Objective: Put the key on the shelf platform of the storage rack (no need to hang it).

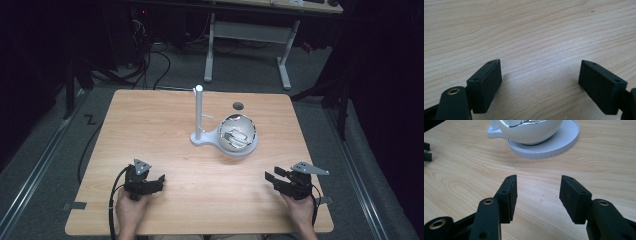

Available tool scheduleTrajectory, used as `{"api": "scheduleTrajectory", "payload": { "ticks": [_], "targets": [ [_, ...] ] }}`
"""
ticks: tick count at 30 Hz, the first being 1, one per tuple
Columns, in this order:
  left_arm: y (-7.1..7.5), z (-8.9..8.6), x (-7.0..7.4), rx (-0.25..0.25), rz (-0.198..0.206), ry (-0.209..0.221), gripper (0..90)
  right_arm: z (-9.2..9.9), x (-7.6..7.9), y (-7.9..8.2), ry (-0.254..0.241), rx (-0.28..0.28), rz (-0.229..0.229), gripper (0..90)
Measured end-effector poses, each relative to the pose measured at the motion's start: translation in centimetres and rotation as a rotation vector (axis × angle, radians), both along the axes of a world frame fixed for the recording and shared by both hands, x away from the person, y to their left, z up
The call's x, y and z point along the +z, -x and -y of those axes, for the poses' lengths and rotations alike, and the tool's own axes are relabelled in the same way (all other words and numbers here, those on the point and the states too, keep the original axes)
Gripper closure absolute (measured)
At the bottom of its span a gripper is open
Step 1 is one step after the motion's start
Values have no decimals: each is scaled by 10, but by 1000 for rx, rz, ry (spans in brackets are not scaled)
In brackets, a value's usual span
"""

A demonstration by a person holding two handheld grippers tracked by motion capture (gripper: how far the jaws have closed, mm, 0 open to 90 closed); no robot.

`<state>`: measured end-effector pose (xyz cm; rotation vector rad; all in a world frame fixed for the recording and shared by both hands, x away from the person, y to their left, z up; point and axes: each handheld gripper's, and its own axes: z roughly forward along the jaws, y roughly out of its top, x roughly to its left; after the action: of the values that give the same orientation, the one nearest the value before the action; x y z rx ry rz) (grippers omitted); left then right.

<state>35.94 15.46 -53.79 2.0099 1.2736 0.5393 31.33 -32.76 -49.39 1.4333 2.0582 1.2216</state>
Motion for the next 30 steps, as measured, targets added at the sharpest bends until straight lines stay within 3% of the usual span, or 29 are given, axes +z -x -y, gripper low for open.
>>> {"api": "scheduleTrajectory", "payload": {
  "ticks": [19, 25, 30],
  "targets": [
    [0, 0, 0, 0, 0, 2, 190, -29, -17, -3, 73, 48, 3, 494],
    [0, 0, 0, 0, -1, 2, 190, -34, -22, -3, 129, 53, 3, 492],
    [0, 0, 0, 0, -1, 2, 190, -40, -27, -5, 213, 60, -5, 488]
  ]
}}
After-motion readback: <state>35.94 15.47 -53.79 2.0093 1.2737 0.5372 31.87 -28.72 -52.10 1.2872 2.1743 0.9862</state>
